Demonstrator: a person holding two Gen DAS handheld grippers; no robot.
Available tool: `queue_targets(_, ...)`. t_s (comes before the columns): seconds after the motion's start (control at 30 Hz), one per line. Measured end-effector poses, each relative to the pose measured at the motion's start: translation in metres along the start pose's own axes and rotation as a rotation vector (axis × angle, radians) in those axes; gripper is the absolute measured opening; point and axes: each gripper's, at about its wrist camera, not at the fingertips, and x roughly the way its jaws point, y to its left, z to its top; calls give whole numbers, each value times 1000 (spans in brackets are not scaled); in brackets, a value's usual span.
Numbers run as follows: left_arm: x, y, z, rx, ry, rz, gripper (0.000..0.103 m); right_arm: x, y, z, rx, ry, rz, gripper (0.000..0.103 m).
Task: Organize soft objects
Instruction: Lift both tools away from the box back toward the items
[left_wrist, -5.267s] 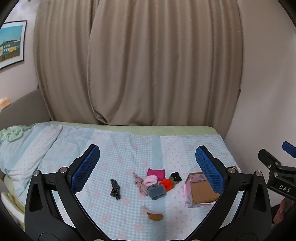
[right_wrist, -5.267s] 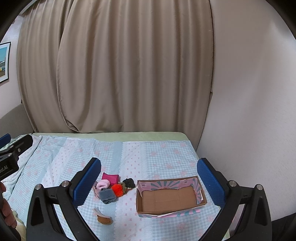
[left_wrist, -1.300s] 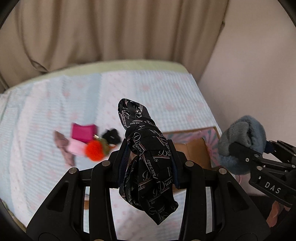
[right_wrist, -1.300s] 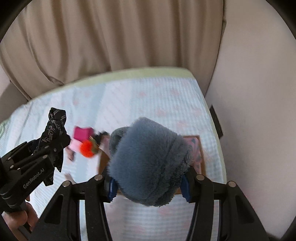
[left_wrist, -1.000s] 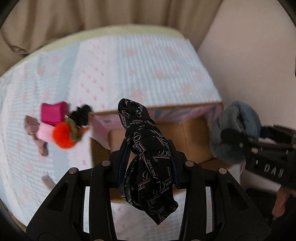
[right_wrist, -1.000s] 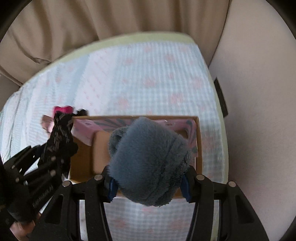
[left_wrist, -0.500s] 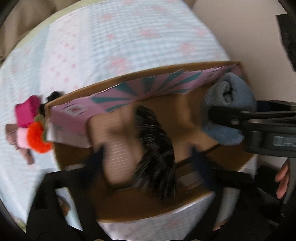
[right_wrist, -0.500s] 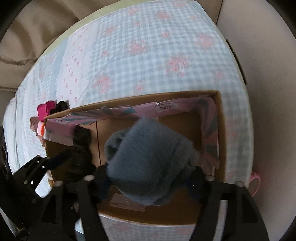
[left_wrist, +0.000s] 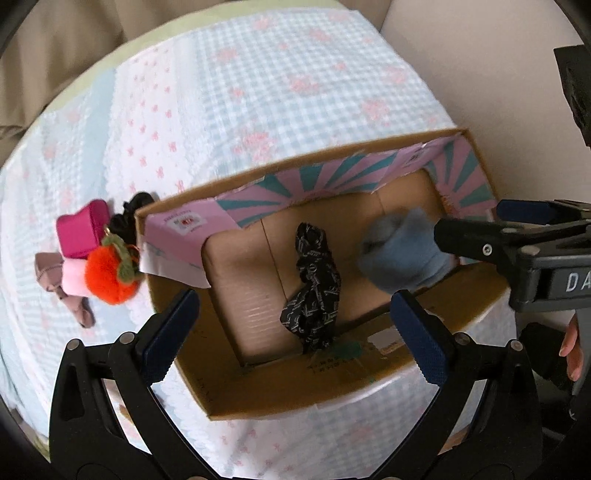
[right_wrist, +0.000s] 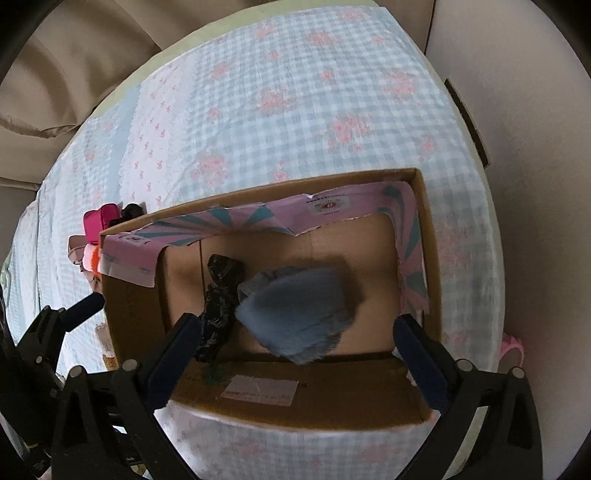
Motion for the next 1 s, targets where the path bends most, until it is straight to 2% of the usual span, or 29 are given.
queue_targets(0.2,-45,0,-6,4,-78,-6,103,-36,14,-8,-31,-41,-66,103)
queue_targets(0.5,-137,21,-41,-32,-241,10,103,-141,58,-48,-99,-311,-122,103)
queue_targets(0.87,-279,96,-121,-113,-490,78,103,-243,143,-124,-145,-589,-107,103)
queue_targets(1.0,-307,127,-147,-175,-538,82,103,-265,175,-151,-155,-665,-82,103)
